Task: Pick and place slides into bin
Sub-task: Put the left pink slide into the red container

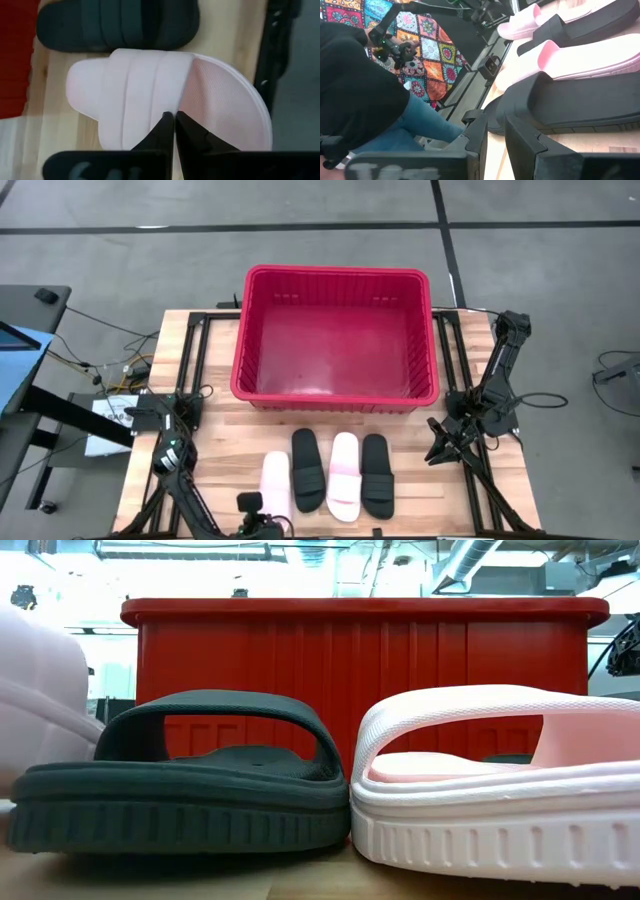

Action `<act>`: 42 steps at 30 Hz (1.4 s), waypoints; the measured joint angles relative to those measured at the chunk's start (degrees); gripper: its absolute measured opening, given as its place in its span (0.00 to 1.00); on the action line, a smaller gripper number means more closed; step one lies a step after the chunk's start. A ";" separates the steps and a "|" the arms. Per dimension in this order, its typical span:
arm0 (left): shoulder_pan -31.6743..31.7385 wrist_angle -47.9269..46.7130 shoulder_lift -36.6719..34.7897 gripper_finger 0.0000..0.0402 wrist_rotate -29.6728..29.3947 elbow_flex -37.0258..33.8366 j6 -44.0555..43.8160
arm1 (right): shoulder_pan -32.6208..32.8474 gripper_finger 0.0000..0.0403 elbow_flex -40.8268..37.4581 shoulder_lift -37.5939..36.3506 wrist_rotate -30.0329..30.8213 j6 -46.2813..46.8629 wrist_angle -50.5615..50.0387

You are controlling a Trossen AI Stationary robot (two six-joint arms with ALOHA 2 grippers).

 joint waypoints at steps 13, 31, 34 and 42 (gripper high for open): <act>-0.70 -0.02 -3.41 0.00 -2.03 3.90 7.11 | 0.00 0.14 0.01 0.00 0.01 0.00 0.00; -0.65 0.02 -14.43 0.00 -3.18 3.90 8.24 | 0.00 0.14 0.00 -0.01 0.01 0.00 0.00; -0.47 0.02 -15.71 0.00 -4.77 3.90 8.55 | 0.00 0.14 -0.01 -0.02 0.01 0.00 0.00; -0.32 -0.02 -18.81 0.00 -10.19 3.88 11.22 | 0.01 0.14 0.00 -0.01 0.01 0.00 0.00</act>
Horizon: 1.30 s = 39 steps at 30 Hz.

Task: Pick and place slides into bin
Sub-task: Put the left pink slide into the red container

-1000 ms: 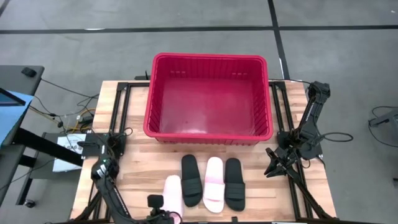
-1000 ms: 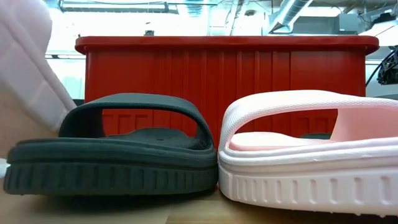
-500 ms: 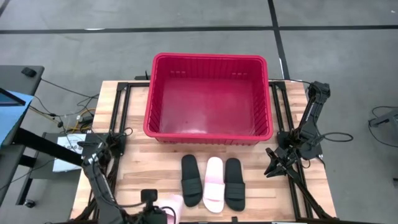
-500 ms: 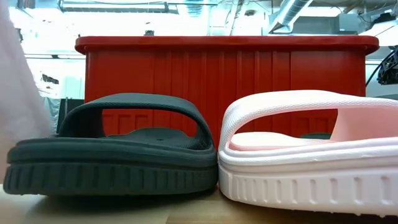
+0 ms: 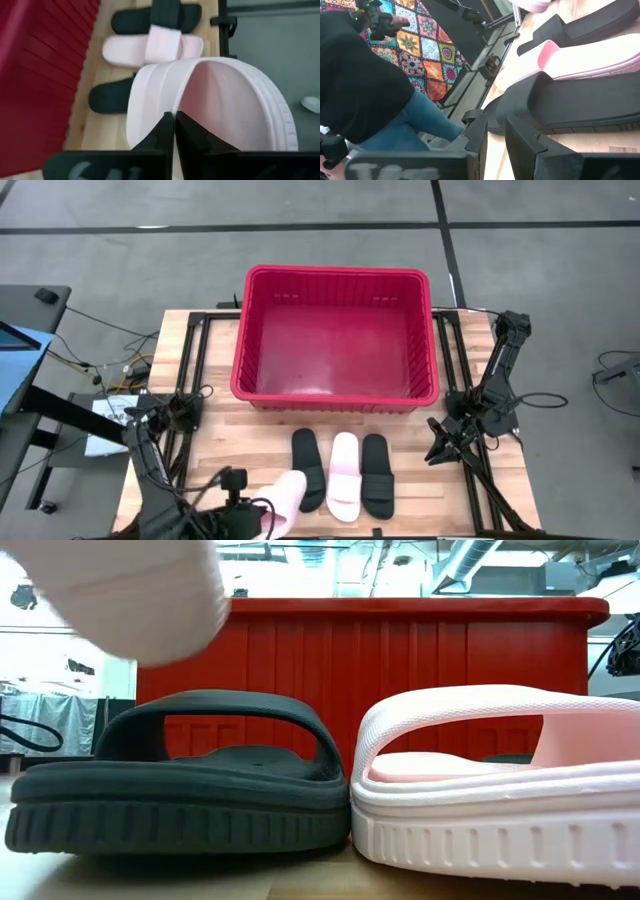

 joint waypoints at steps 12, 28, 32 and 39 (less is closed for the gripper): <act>0.34 0.00 -5.36 0.00 -9.81 0.00 6.78 | -0.01 0.14 0.01 0.01 -0.02 0.00 0.00; 3.83 0.00 -11.81 0.00 -24.36 0.00 19.53 | 0.00 0.14 -0.01 0.00 -0.01 0.00 0.00; 4.78 0.02 -12.64 0.00 -27.58 0.00 21.91 | 0.01 0.14 -0.01 0.01 0.00 0.00 0.00; 8.74 0.04 -12.88 0.00 -32.92 0.00 27.83 | 0.00 0.14 0.00 -0.01 -0.02 0.00 0.00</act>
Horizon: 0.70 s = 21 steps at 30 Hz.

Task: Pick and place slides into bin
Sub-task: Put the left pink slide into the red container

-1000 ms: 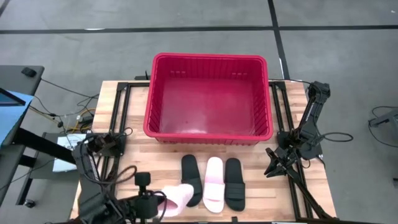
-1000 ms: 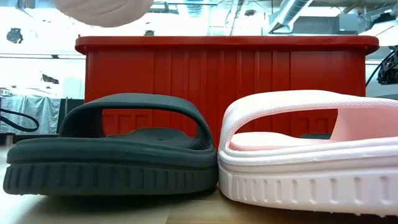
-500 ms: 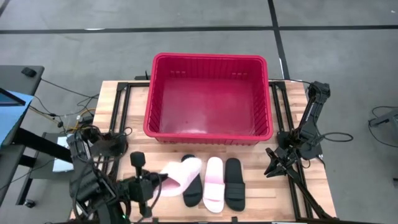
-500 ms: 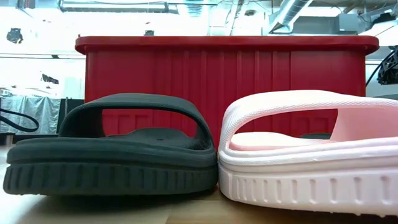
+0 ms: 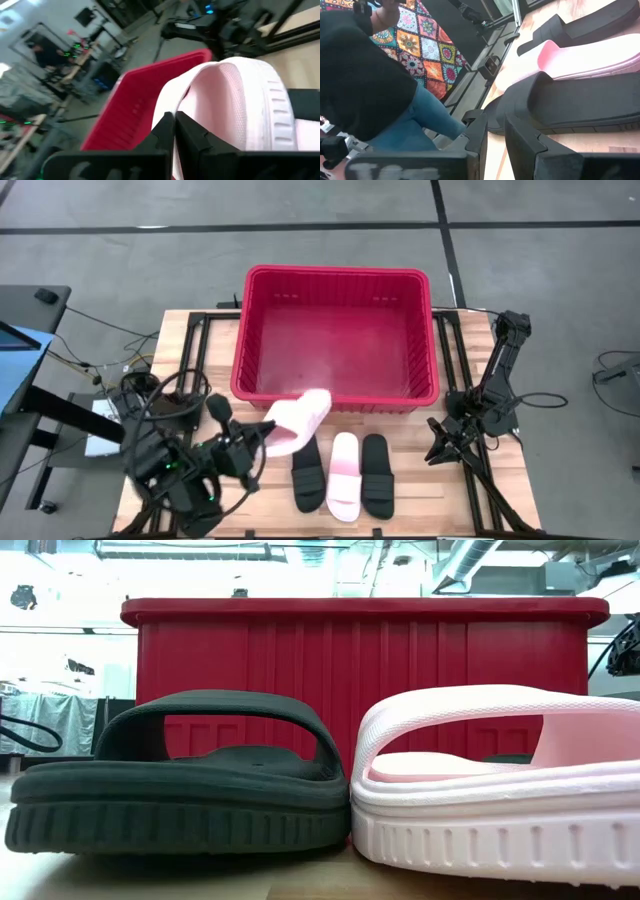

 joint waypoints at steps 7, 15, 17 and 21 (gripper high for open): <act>4.54 -0.02 0.00 0.00 -1.29 0.00 2.83 | -0.01 0.14 0.00 0.01 0.01 0.00 0.00; 7.68 -0.01 -0.20 0.00 -3.02 0.00 8.25 | 0.01 0.14 -0.01 0.02 0.02 0.00 0.00; 8.57 -0.02 -0.70 0.00 -2.97 -0.02 9.72 | 0.00 0.14 -0.01 0.00 0.02 0.00 0.00; 10.22 -0.03 -3.07 0.00 -3.23 -1.06 12.97 | 0.01 0.14 -0.01 0.01 0.02 0.00 0.00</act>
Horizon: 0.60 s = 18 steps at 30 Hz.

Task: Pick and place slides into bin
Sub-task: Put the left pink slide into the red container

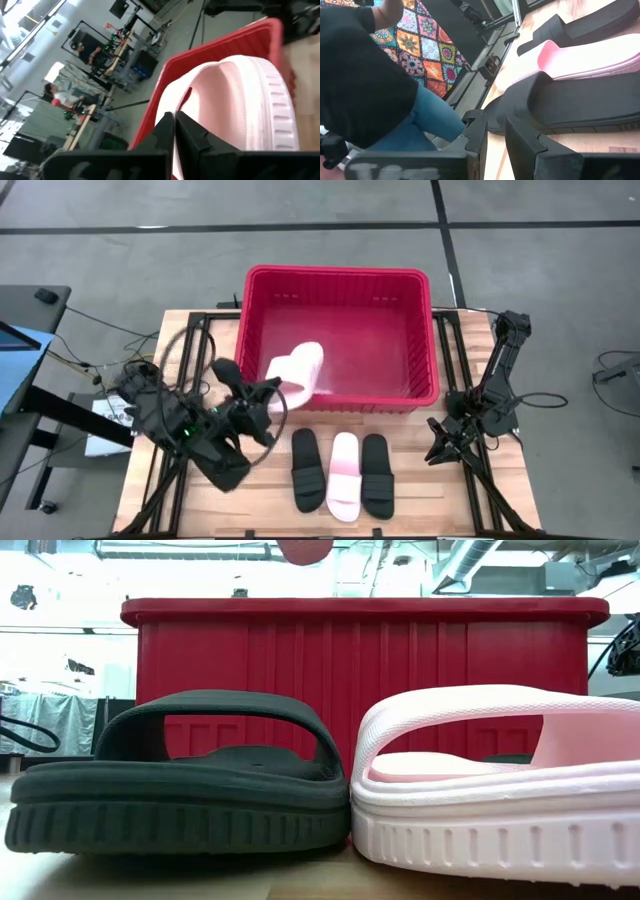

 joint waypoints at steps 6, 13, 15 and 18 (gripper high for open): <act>2.26 0.03 -9.03 0.00 -0.53 -9.09 -0.24 | 0.01 0.14 0.01 -0.01 0.00 0.02 0.00; 4.97 2.17 -17.92 0.00 -0.81 -23.24 -1.64 | -0.01 0.14 0.00 0.00 0.00 0.02 0.00; 6.05 4.53 -19.74 0.00 -0.70 -26.87 -0.29 | -0.02 0.14 0.01 0.00 0.00 0.00 0.00; 7.54 9.67 -22.72 0.00 -0.26 -31.86 3.49 | 0.00 0.14 0.00 0.01 0.00 0.00 0.00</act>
